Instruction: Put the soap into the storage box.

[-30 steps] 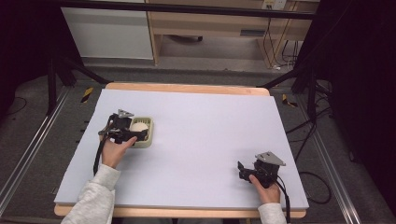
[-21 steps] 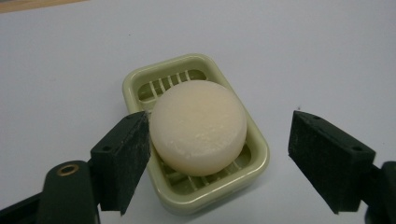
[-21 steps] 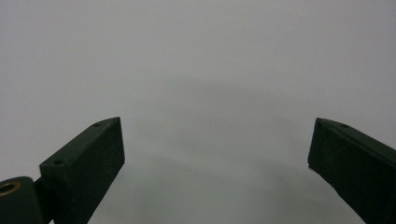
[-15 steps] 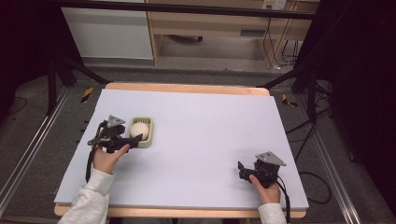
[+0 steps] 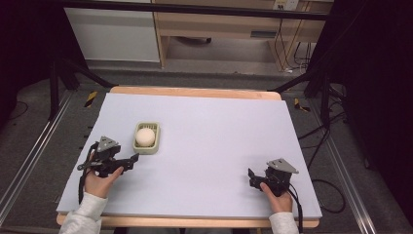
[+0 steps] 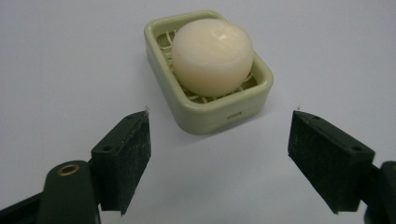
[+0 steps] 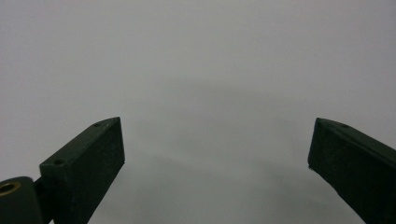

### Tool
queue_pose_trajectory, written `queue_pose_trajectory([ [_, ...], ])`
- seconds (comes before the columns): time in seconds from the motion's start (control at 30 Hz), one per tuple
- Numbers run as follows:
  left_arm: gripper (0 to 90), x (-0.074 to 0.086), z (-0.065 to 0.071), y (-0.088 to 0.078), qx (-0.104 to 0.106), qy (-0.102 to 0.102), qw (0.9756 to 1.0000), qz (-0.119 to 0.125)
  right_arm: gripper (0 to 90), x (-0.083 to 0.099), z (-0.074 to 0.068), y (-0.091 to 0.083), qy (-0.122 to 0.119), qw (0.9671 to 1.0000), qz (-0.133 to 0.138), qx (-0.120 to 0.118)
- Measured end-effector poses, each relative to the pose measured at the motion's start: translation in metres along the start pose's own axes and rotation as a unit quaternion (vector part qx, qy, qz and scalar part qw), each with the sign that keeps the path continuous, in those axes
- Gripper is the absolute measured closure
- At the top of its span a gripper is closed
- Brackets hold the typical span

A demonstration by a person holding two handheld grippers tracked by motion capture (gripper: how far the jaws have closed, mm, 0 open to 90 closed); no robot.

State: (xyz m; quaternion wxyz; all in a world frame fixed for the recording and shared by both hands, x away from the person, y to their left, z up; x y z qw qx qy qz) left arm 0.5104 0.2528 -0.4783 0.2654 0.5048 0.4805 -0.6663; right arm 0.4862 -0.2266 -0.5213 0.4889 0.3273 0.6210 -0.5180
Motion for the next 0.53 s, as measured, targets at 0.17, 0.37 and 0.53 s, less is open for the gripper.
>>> queue_pose_trajectory([
  [0.17, 19.2, 0.015, -0.005, -0.006, -0.006, 0.003, 0.9999, -0.011, 4.2, 0.0, 0.0, 0.0, 0.0, 1.0, 0.001, 0.0],
  [0.37, 18.9, 0.03, -0.012, -0.011, -0.015, 0.003, 0.9996, -0.024, 4.2, 0.0, 0.0, 0.0, 0.002, 1.0, 0.0, -0.001],
  [0.53, 18.3, 0.036, -0.016, -0.012, -0.022, 0.007, 0.9992, -0.031, 4.2, 0.0, 0.0, 0.0, 0.001, 1.0, 0.0, -0.001],
])
Point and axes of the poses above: each handheld gripper's, and its own axes: y roughly forward along the jaws, x roughly out of its underside, z roughly to its right, the point moved 6 cm from there along y, roughly forward along the jaws, and after that the axes turned 15 degrees about z, right-handed, at the moved point
